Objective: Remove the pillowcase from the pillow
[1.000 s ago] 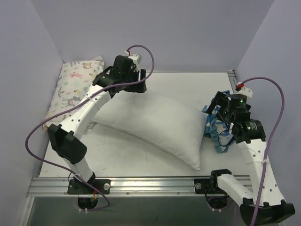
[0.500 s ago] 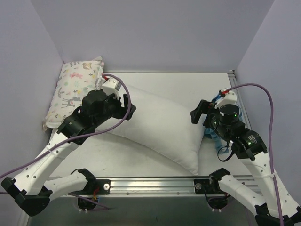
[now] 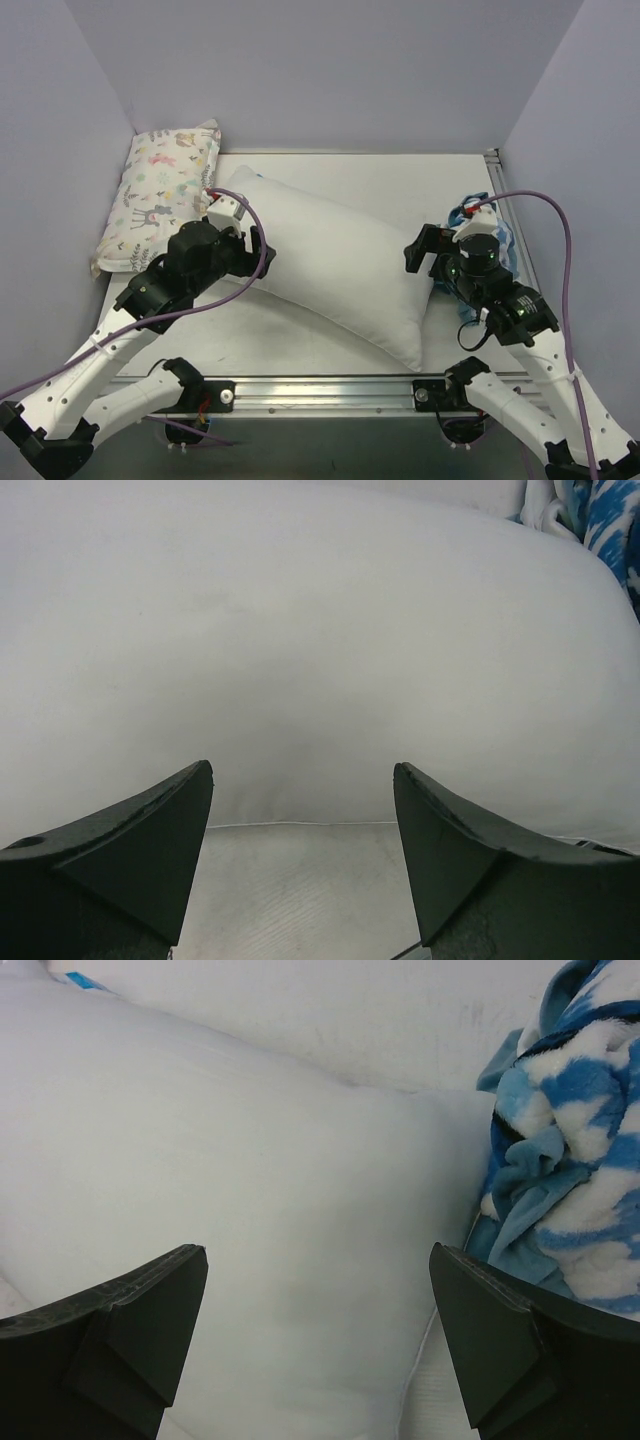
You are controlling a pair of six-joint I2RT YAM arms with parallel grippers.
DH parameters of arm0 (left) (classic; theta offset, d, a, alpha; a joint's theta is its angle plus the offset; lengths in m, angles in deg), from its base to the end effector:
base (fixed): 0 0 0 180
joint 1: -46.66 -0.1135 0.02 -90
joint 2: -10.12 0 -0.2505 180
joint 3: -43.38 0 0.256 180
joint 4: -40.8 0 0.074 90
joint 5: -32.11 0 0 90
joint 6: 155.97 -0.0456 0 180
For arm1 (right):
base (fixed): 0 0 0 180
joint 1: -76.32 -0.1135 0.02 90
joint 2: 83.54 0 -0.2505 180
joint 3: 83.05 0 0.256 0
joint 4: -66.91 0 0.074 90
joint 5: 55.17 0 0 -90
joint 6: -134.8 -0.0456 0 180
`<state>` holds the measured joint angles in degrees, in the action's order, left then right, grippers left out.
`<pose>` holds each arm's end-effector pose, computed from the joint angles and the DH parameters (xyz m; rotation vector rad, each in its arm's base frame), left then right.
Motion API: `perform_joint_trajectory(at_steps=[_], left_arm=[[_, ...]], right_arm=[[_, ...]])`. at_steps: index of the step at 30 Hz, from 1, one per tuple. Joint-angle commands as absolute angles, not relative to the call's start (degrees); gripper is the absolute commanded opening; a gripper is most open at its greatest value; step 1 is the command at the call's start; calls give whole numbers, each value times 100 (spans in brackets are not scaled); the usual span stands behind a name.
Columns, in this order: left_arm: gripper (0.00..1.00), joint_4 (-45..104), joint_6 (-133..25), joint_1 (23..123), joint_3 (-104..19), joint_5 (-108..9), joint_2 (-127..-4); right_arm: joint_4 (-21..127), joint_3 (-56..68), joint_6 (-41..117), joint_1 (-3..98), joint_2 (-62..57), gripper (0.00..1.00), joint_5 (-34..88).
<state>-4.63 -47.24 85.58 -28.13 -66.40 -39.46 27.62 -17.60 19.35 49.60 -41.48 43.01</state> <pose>0.1632 -0.1231 0.3523 0.2557 1.9951 -0.5041 0.1669 0.0767 0.3503 0.0803 1.8737 0.5013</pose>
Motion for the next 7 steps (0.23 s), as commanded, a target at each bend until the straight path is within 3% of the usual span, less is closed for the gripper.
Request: perform_joint_trajectory(at_steps=[1,7], left_arm=[[81,-105,-4716,8560,-2845,-6685,-3927],[81,-123,-4768,8569,-2994,-6624,-3971]], right_arm=[[3007,-1843,1967,4925,-4232,100,4537],[3007,-1817,1993,4925,-4259,100,4616]])
